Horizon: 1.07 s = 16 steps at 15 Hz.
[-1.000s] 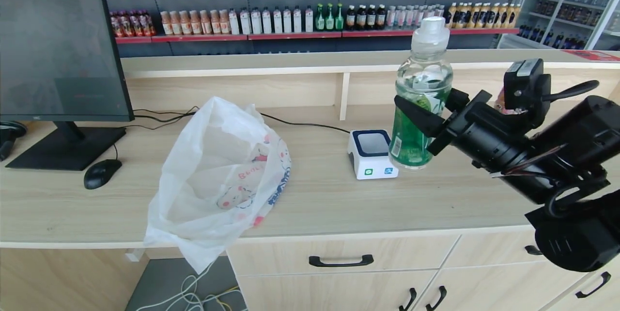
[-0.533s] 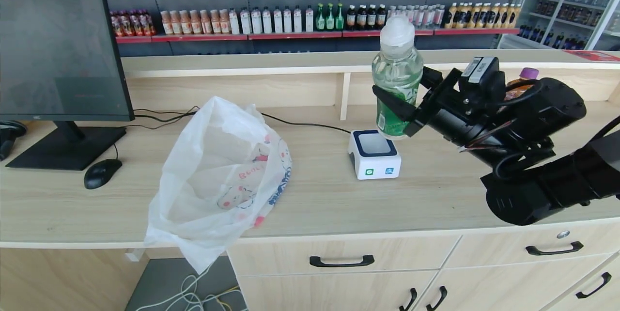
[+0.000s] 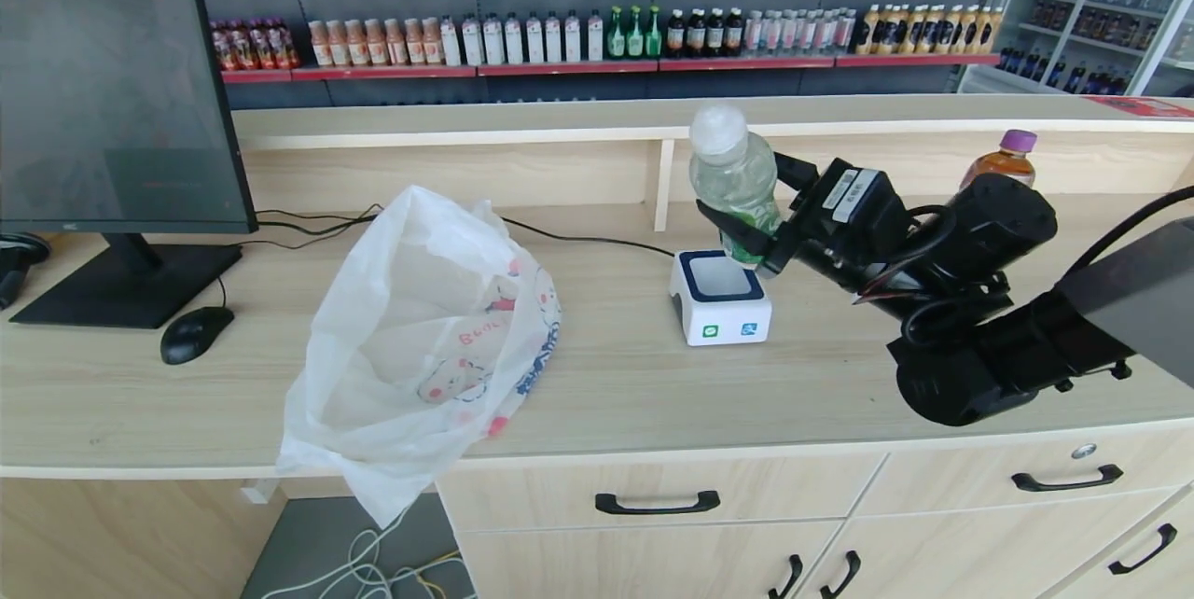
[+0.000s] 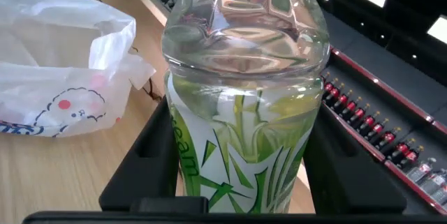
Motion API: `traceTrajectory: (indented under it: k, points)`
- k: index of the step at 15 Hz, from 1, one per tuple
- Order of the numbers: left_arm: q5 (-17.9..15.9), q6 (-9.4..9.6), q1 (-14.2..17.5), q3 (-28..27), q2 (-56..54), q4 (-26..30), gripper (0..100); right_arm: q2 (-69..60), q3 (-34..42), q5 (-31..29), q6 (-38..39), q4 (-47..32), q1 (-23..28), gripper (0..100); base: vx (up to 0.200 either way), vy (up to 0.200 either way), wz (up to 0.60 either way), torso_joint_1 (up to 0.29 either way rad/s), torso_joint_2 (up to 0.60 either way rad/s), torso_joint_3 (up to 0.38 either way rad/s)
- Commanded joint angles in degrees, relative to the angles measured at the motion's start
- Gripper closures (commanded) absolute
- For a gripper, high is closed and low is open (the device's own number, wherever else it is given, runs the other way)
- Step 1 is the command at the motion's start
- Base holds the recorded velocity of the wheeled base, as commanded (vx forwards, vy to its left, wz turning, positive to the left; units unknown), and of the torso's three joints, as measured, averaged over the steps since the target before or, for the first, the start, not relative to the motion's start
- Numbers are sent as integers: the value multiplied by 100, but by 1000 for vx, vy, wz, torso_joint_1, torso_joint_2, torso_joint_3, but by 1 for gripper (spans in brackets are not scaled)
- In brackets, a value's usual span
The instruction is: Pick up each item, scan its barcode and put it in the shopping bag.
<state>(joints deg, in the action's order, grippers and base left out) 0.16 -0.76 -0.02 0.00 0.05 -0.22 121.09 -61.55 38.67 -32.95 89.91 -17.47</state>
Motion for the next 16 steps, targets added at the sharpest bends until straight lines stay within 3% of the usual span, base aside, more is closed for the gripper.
traceTrajectory:
  k: [1,7,16]
  points:
    - [2,-12,2,0,-5,-13,0,213,-6,88,-80,9,86,100,0,0,0,0,0,0]
    - [2,-4,2,0,4,-13,0,249,55,554,-590,9,209,100,0,0,0,0,0,0]
    - [2,-4,2,0,4,-13,0,512,-164,660,-651,9,367,100,0,0,0,0,0,0]
